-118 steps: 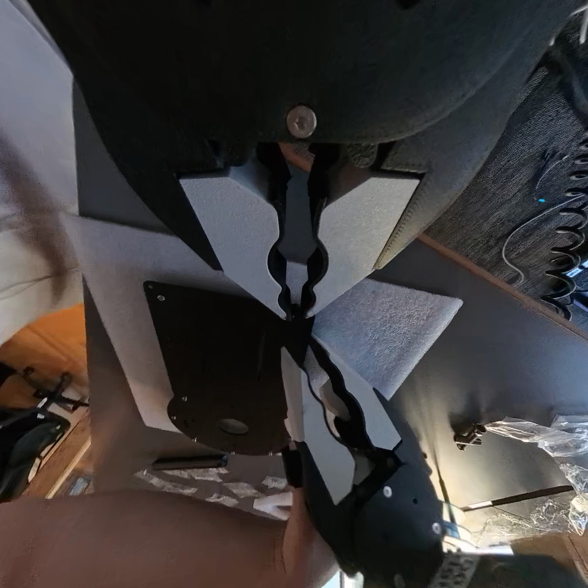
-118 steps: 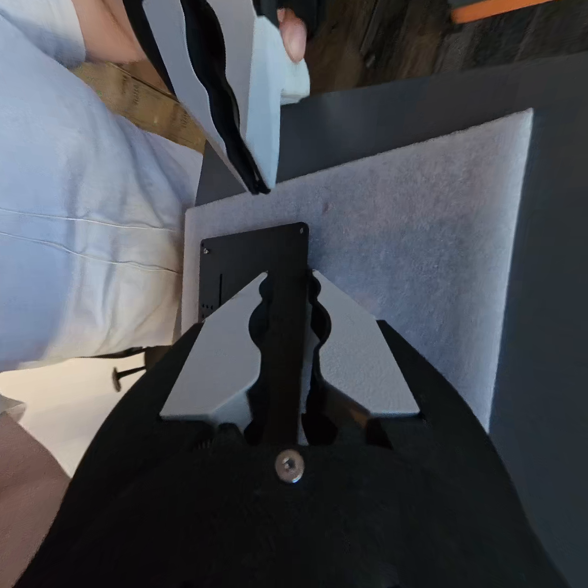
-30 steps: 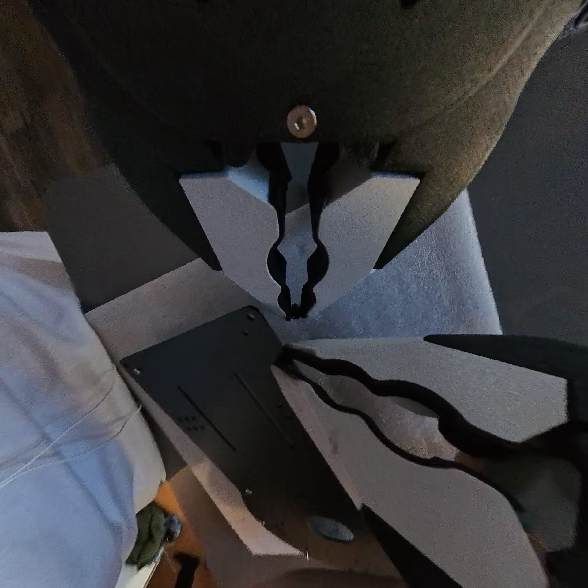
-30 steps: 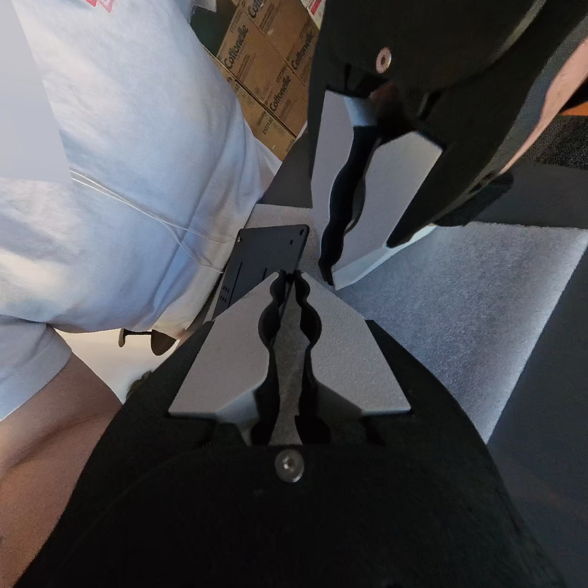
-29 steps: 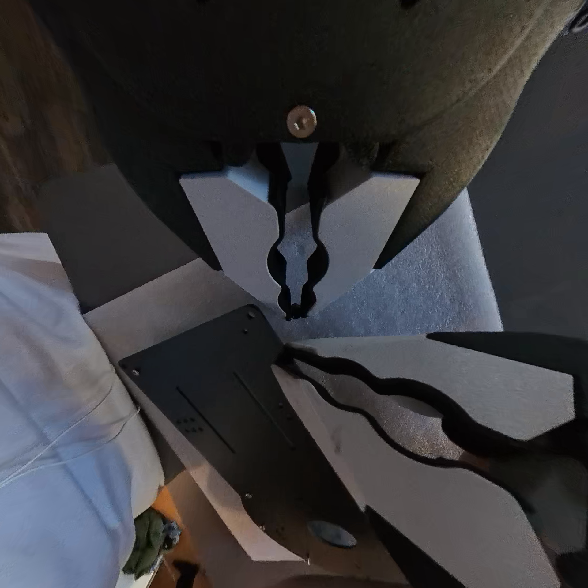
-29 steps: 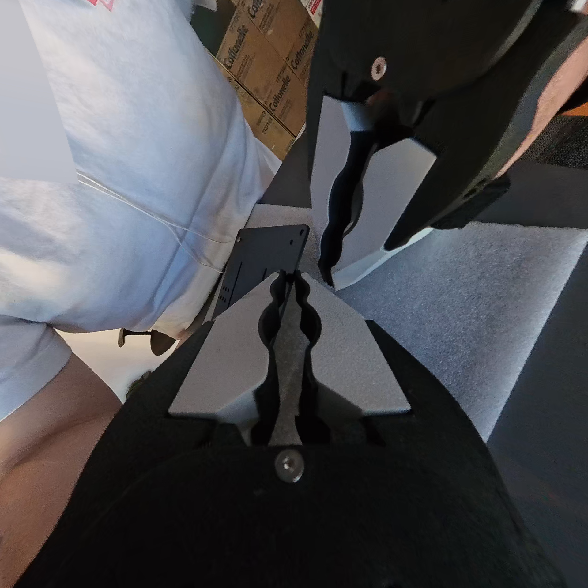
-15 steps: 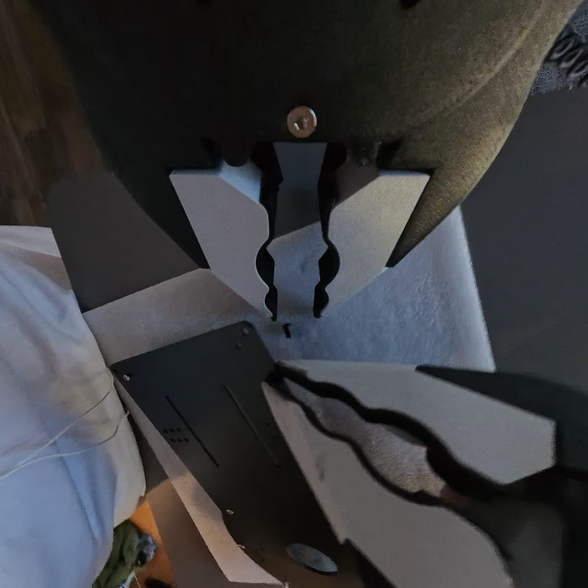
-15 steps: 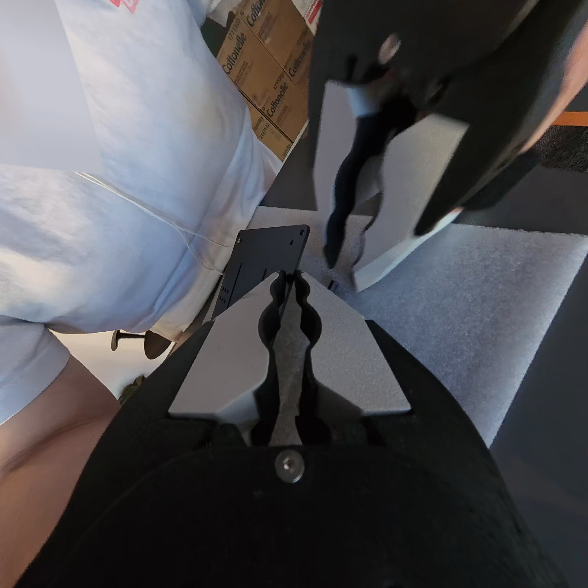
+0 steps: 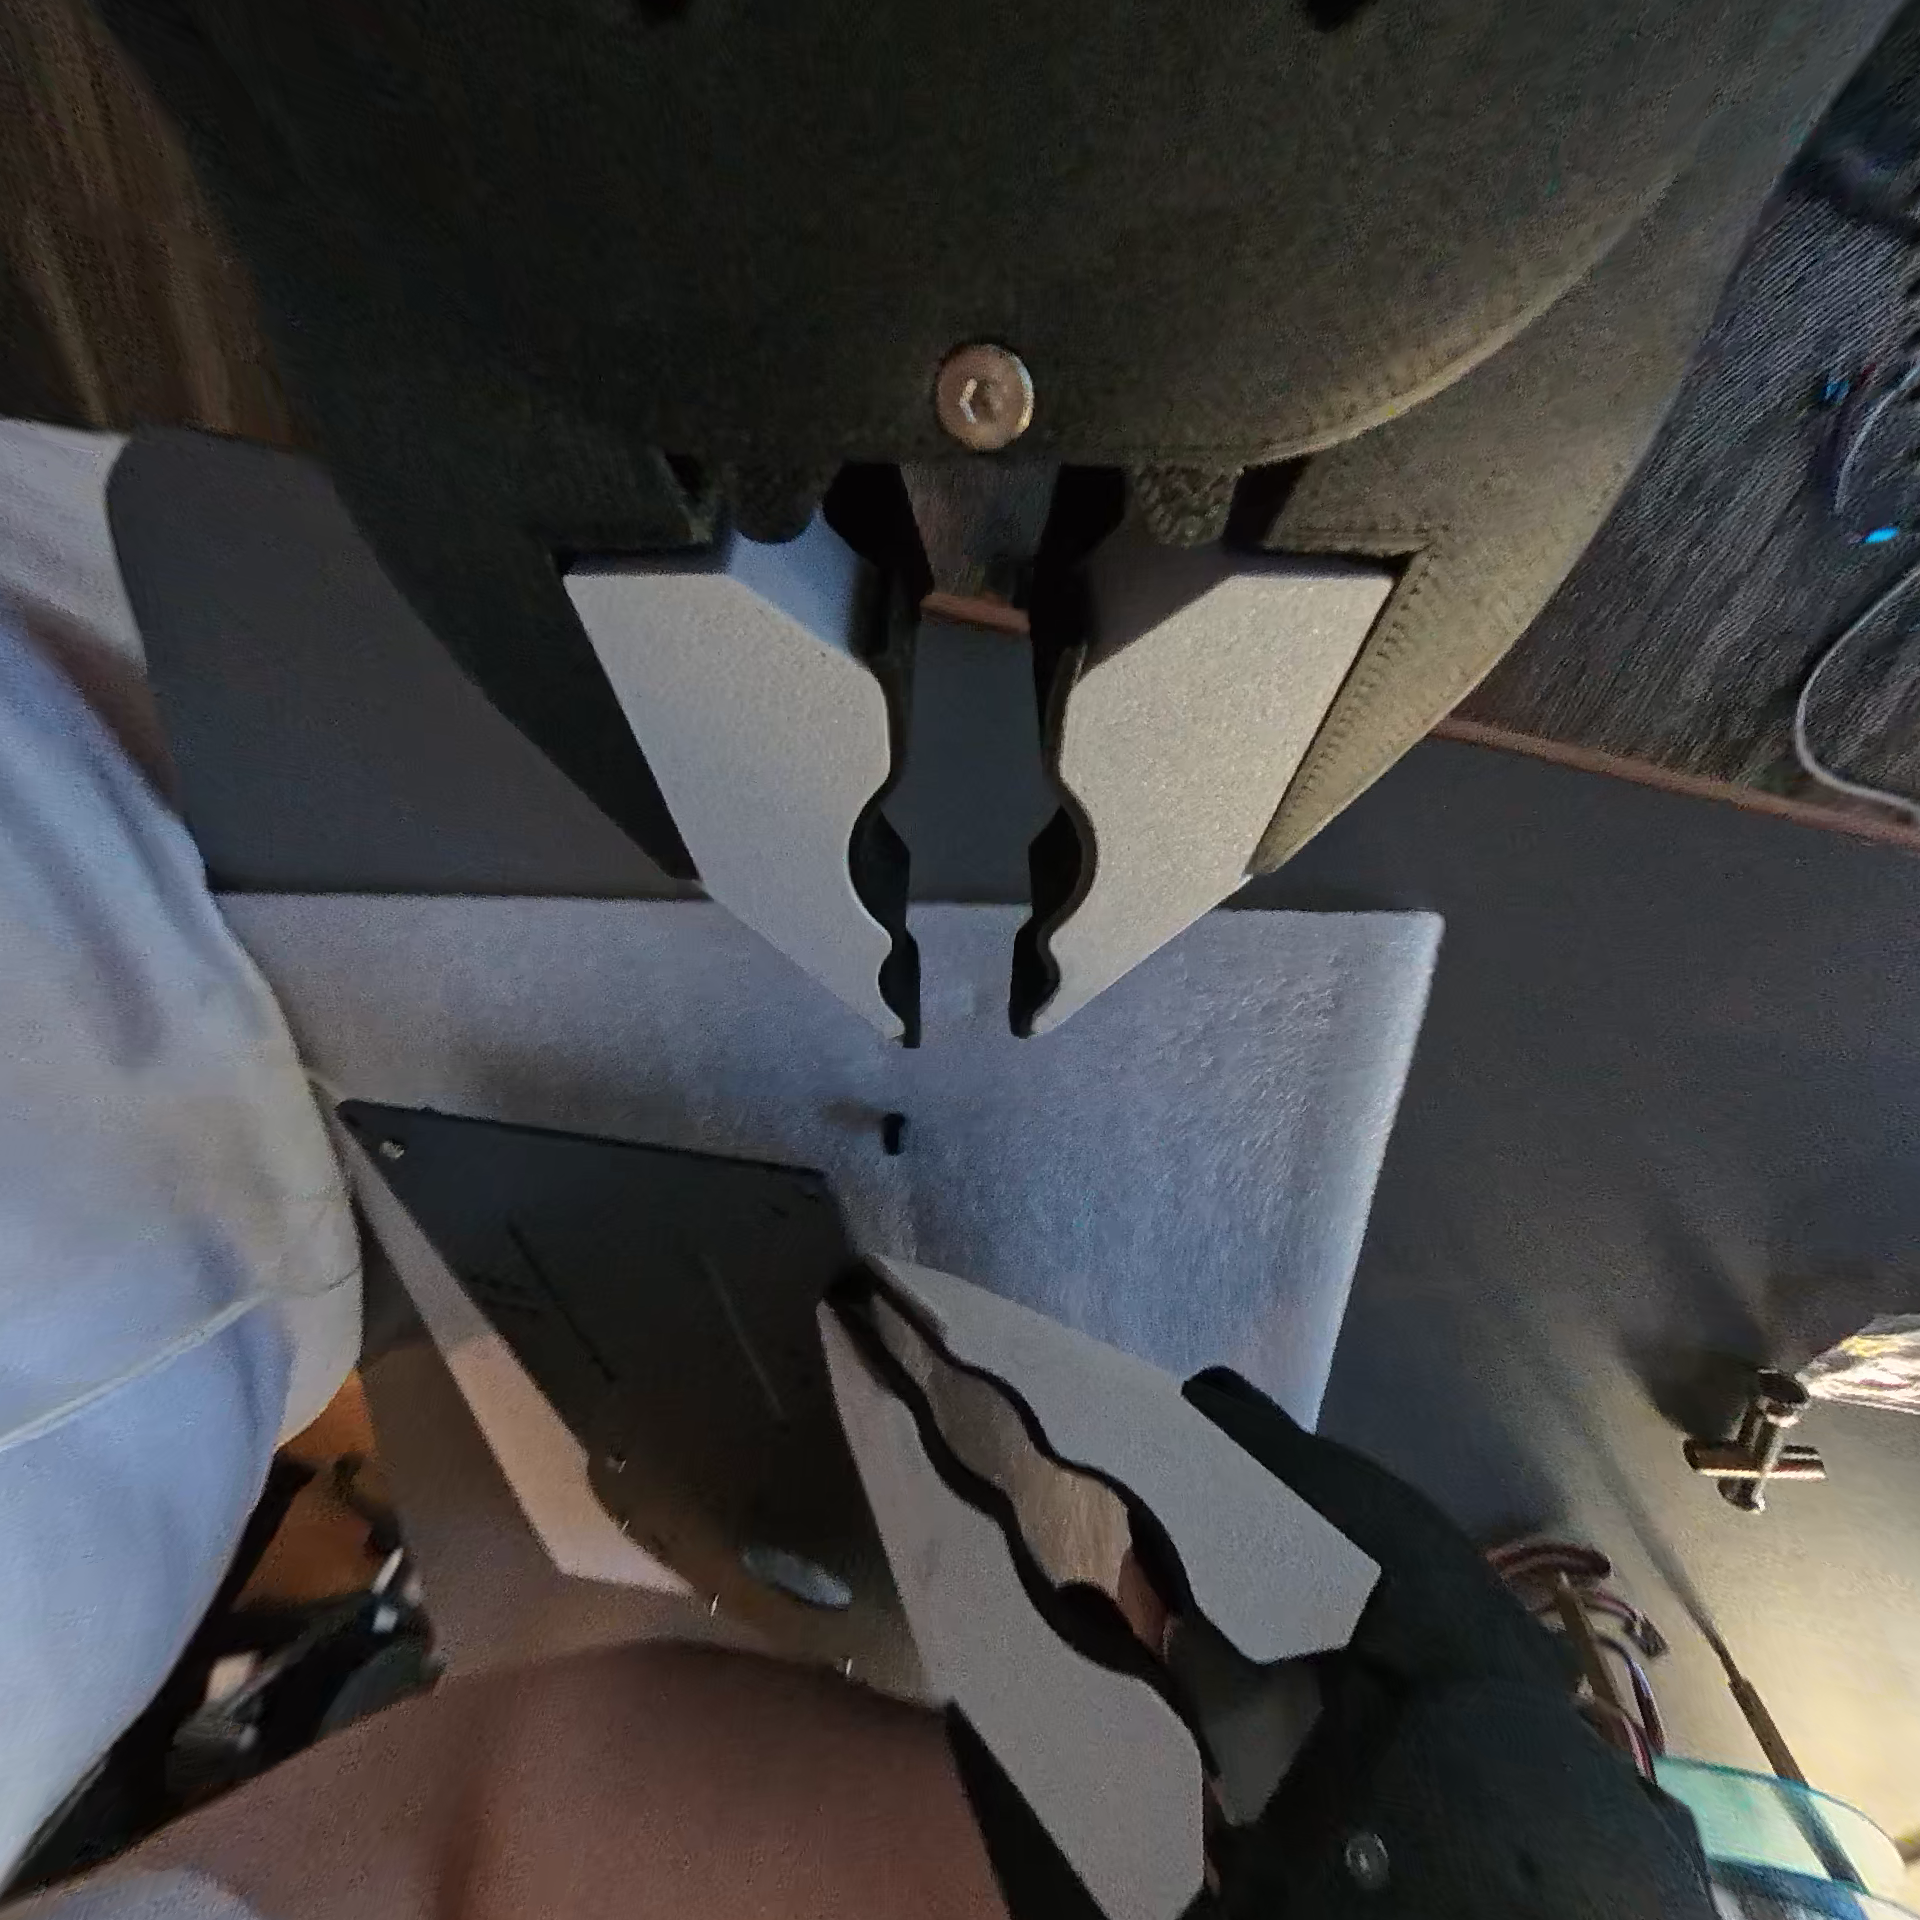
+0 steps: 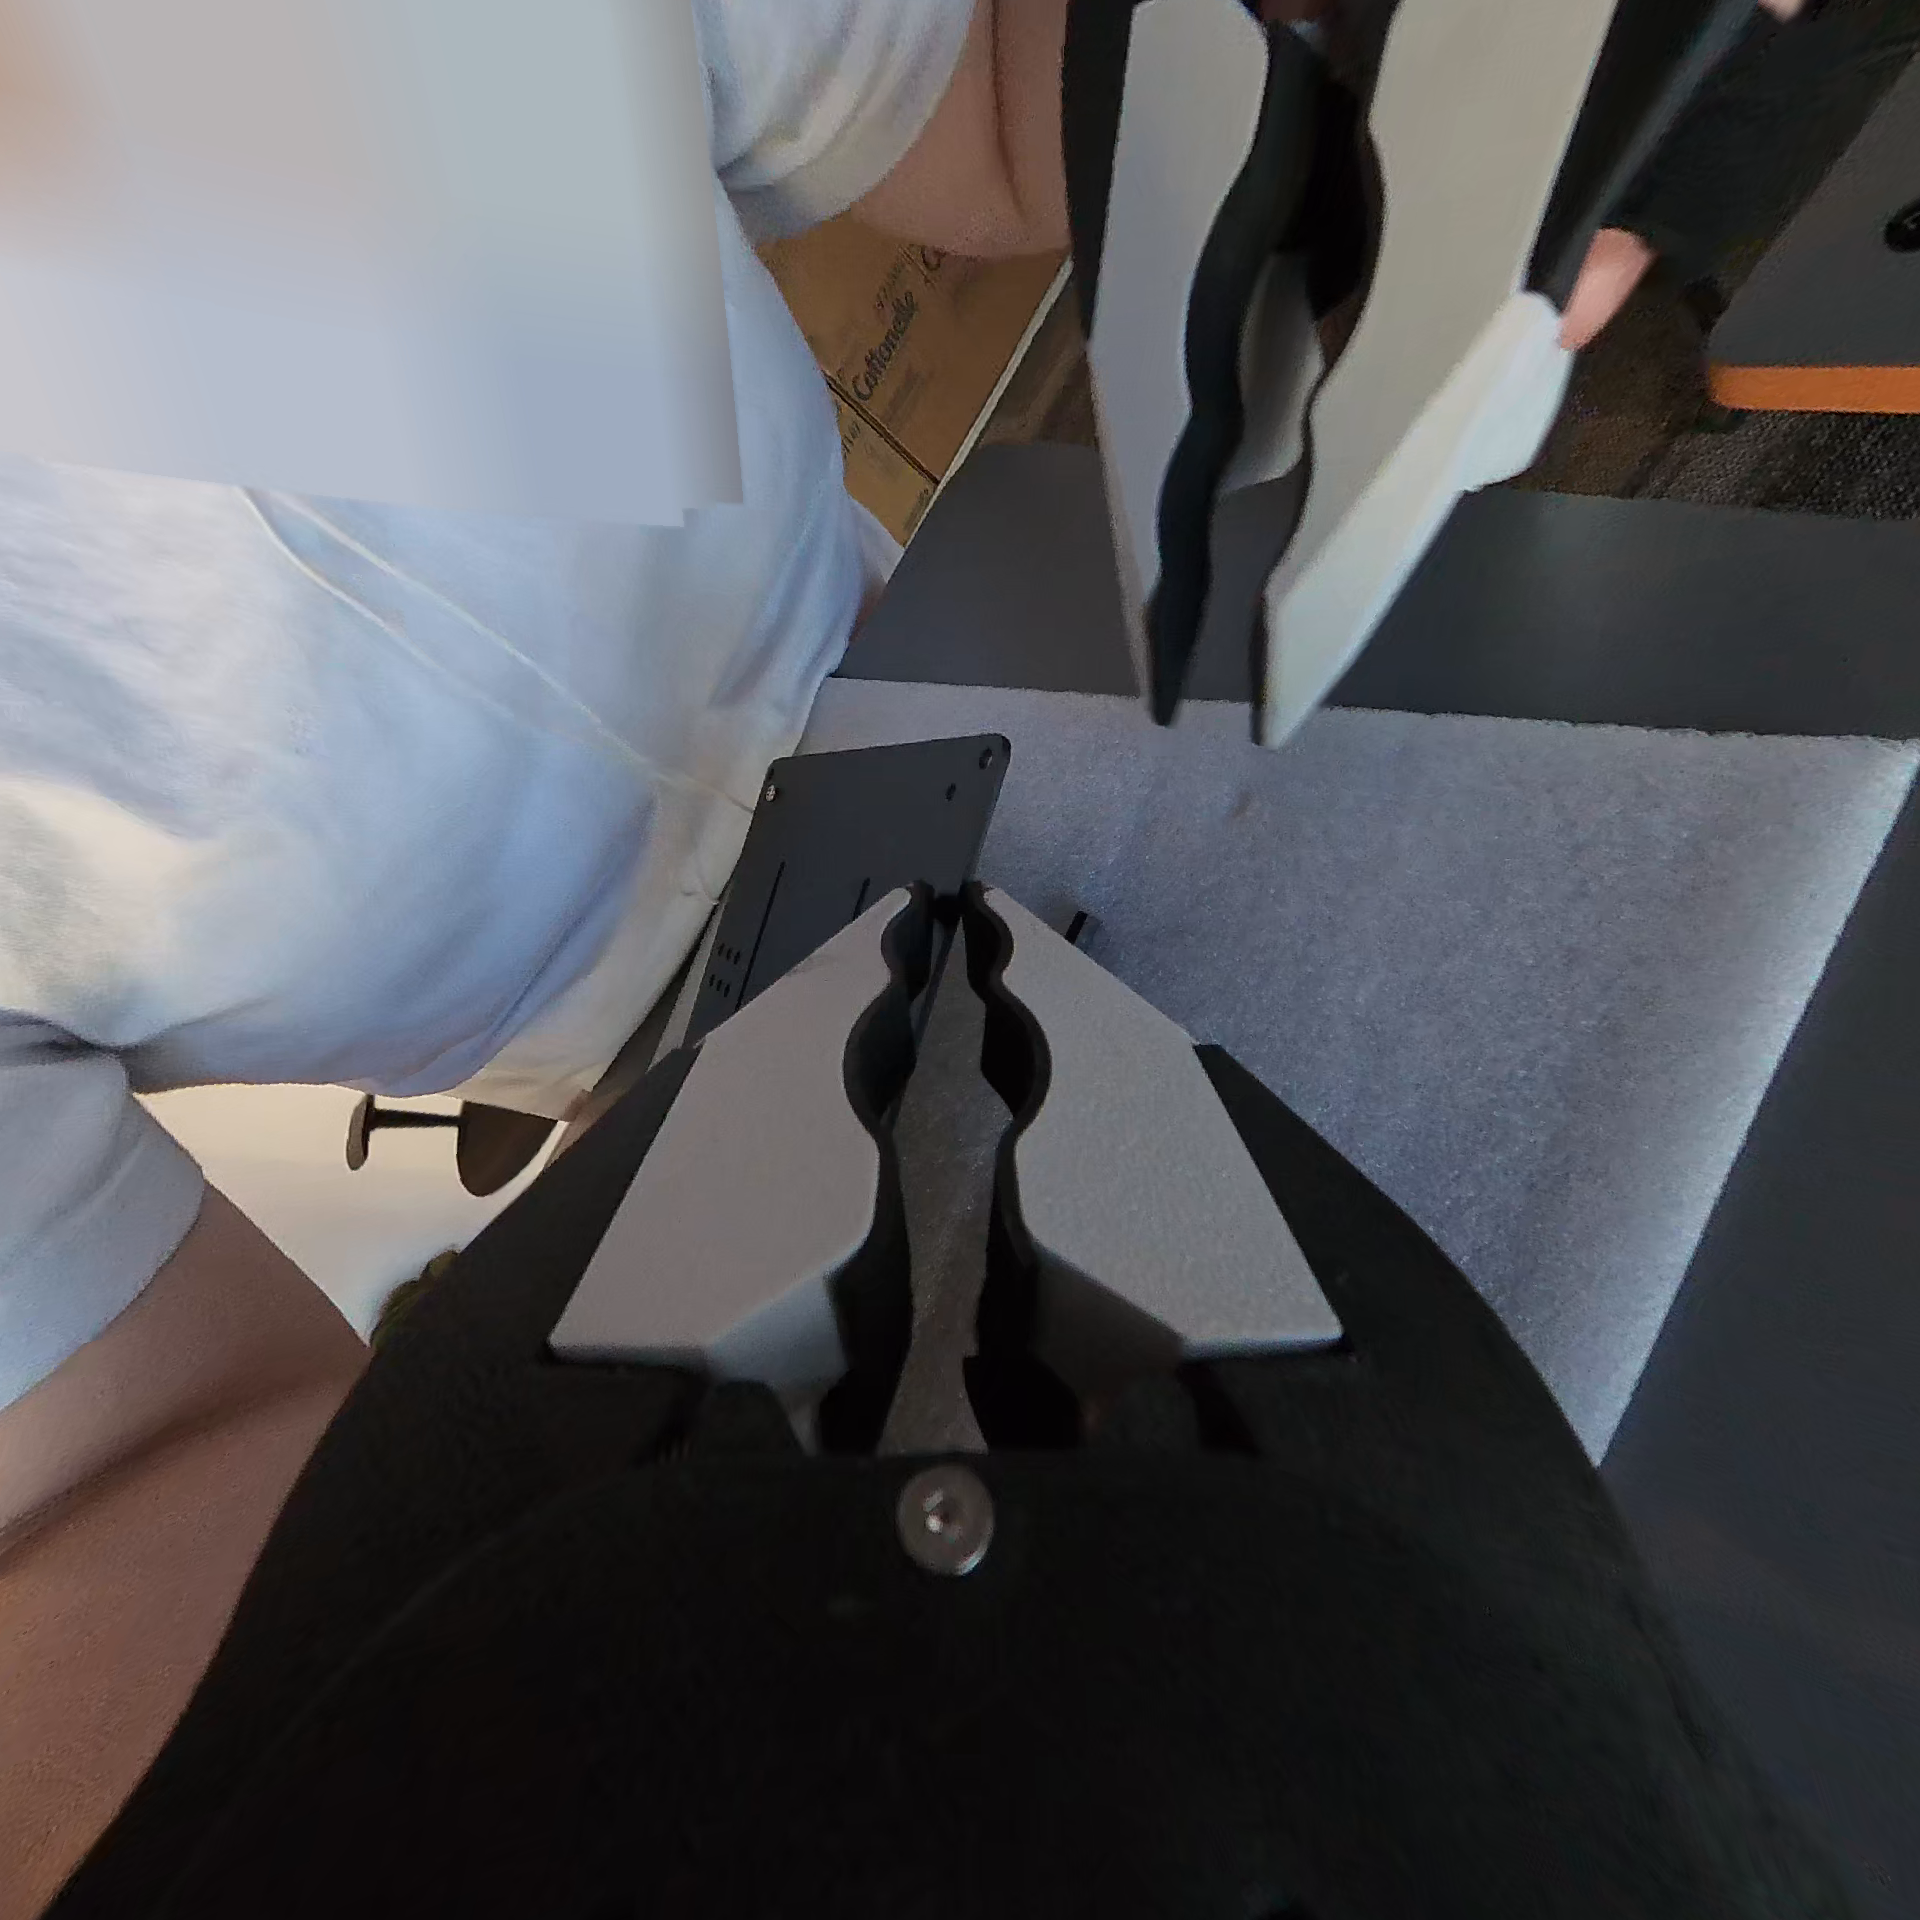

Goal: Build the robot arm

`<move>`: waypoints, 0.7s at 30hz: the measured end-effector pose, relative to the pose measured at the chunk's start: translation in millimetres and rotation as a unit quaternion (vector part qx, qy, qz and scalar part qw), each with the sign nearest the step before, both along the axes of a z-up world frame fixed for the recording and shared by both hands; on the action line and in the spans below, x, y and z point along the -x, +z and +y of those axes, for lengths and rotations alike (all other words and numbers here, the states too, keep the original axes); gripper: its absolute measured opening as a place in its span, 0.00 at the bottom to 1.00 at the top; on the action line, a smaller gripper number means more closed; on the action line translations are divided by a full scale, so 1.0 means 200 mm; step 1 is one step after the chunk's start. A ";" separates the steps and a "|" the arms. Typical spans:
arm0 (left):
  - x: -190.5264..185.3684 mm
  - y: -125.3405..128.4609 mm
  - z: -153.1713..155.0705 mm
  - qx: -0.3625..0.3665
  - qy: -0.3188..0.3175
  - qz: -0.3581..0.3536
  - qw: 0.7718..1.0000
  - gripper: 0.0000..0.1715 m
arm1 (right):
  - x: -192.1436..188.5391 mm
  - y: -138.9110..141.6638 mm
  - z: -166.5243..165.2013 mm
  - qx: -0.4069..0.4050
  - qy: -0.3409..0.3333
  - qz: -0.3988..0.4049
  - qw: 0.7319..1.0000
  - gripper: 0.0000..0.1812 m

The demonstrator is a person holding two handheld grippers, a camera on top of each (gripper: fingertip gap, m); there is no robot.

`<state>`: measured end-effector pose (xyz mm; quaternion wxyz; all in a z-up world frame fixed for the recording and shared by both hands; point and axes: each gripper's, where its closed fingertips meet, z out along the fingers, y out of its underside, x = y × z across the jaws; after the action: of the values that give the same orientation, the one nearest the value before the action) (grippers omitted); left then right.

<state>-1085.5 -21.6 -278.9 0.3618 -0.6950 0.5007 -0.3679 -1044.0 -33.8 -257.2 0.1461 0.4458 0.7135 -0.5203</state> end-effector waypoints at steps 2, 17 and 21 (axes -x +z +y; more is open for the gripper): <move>-0.02 0.03 -0.03 0.003 0.007 -0.037 0.999 0.09 | 0.00 0.00 -0.01 0.001 0.003 0.000 1.000 0.02; -0.15 -0.03 -0.03 0.035 -0.024 0.003 0.999 0.07 | -0.01 -0.07 -0.01 -0.019 0.012 -0.025 0.999 0.02; -0.15 -0.05 0.01 0.039 -0.022 0.028 0.999 0.09 | -0.01 -0.06 -0.04 -0.018 0.021 -0.016 0.999 0.02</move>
<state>-1056.0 -20.5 -288.3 0.3124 -0.7074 0.5108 -0.3756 -1041.7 -41.7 -268.7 0.1605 0.4413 0.7298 -0.4969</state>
